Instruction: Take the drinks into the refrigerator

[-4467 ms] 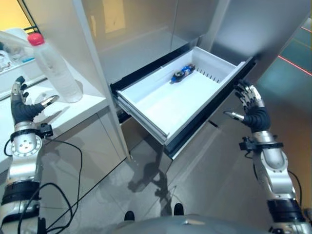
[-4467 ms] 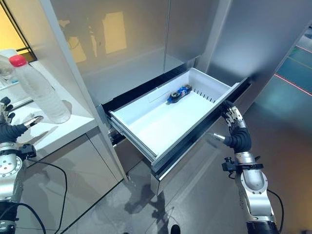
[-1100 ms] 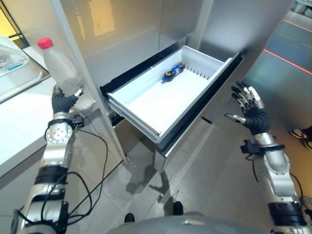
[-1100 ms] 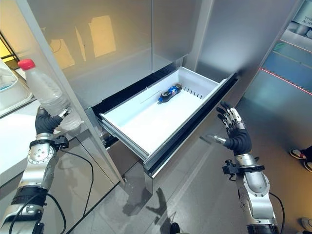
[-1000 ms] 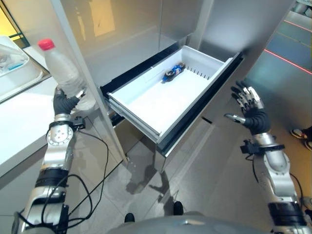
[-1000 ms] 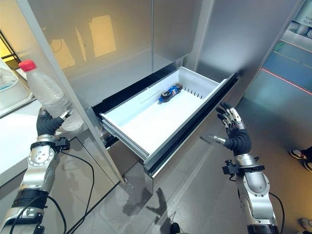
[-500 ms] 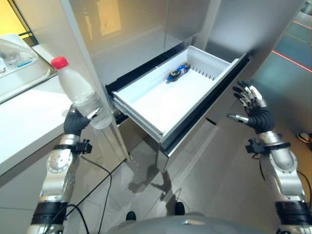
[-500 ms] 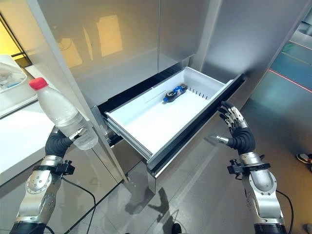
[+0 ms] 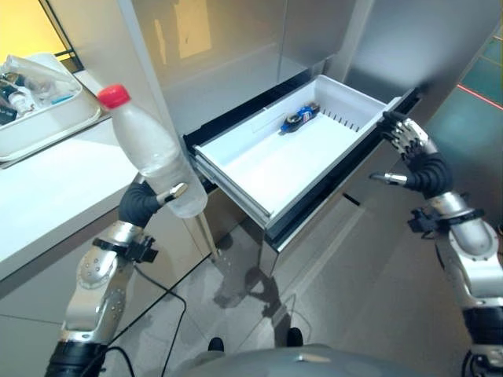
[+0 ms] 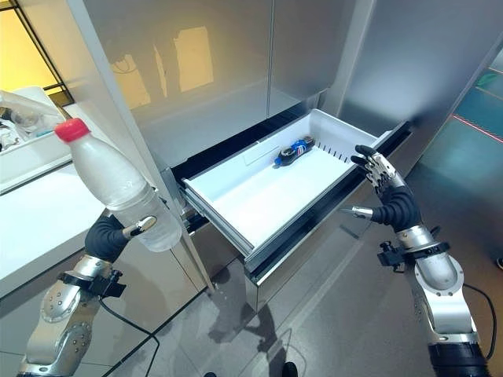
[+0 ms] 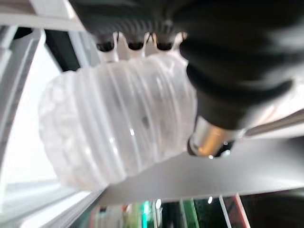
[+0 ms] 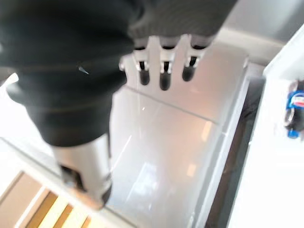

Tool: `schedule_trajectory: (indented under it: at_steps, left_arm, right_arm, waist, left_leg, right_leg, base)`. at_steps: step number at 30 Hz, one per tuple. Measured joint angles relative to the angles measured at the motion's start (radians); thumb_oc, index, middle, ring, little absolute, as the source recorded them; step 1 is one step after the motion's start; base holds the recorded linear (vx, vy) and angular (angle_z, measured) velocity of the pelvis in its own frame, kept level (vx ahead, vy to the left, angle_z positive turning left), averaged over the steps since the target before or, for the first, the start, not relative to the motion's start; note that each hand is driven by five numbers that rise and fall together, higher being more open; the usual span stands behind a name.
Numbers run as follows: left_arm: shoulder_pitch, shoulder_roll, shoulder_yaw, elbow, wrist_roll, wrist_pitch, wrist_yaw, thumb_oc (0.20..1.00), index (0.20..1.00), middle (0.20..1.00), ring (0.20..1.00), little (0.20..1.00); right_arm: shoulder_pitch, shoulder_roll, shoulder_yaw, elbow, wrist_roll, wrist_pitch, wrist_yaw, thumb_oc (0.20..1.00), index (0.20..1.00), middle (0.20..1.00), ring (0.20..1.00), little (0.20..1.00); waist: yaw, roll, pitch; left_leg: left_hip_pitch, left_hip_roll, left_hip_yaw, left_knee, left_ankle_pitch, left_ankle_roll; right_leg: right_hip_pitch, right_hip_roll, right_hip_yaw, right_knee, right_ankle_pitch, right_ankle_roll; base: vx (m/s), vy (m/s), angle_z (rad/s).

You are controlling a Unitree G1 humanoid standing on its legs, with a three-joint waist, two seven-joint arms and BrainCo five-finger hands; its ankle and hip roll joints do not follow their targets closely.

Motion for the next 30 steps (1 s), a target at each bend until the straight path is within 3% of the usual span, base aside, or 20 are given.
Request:
schedule_trajectory:
  at_steps: [6, 15, 24, 30]
  left_arm:
    - [-0.021, 0.103, -0.138, 0.000, -0.001, 0.018, -0.069, 0.200, 0.200, 0.200, 0.200, 0.200]
    - [-0.161, 0.170, -0.247, -0.003, 0.003, 0.028, -0.083, 0.200, 0.200, 0.200, 0.200, 0.200]
    - [-0.176, 0.164, -0.268, -0.005, 0.047, 0.026, -0.069, 0.200, 0.200, 0.200, 0.200, 0.200]
    - [-0.177, 0.162, -0.271, -0.004, 0.081, 0.026, -0.061, 0.200, 0.200, 0.200, 0.200, 0.200]
  right_arm:
    - [-0.167, -0.005, 0.253, 0.057, 0.199, 0.070, 0.090, 1.000, 1.000, 1.000, 1.000, 1.000]
    - [-0.298, 0.009, 0.438, 0.059, 0.237, 0.124, 0.153, 1.000, 1.000, 1.000, 1.000, 1.000]
    - [-0.300, 0.081, 0.527, 0.042, 0.277, 0.195, 0.218, 1.000, 1.000, 1.000, 1.000, 1.000]
    - [-0.367, 0.135, 0.551, 0.036, 0.327, 0.197, 0.208, 1.000, 1.000, 1.000, 1.000, 1.000]
  waist:
    - [0.002, 0.006, 0.002]
    - [0.007, 0.006, 0.001]
    - [0.006, 0.008, -0.001]
    - [0.005, 0.010, -0.001]
  left_leg:
    - [0.018, -0.001, 0.000, 0.000, 0.000, 0.001]
    - [0.032, -0.002, -0.001, 0.000, 0.000, 0.000]
    - [0.034, -0.001, -0.001, 0.000, 0.000, 0.000]
    - [0.035, -0.001, -0.002, 0.000, 0.001, 0.000]
  right_leg:
    - [0.016, -0.001, 0.001, 0.000, 0.001, 0.000]
    - [0.031, -0.001, 0.001, 0.000, 0.001, -0.001]
    - [0.033, -0.001, 0.000, 0.000, 0.001, -0.001]
    - [0.034, -0.001, 0.000, 0.000, 0.002, -0.001]
  base:
    - [0.00, 0.000, 0.00]
    - [0.00, 0.000, 0.00]
    - [0.00, 0.000, 0.00]
    - [0.00, 0.000, 0.00]
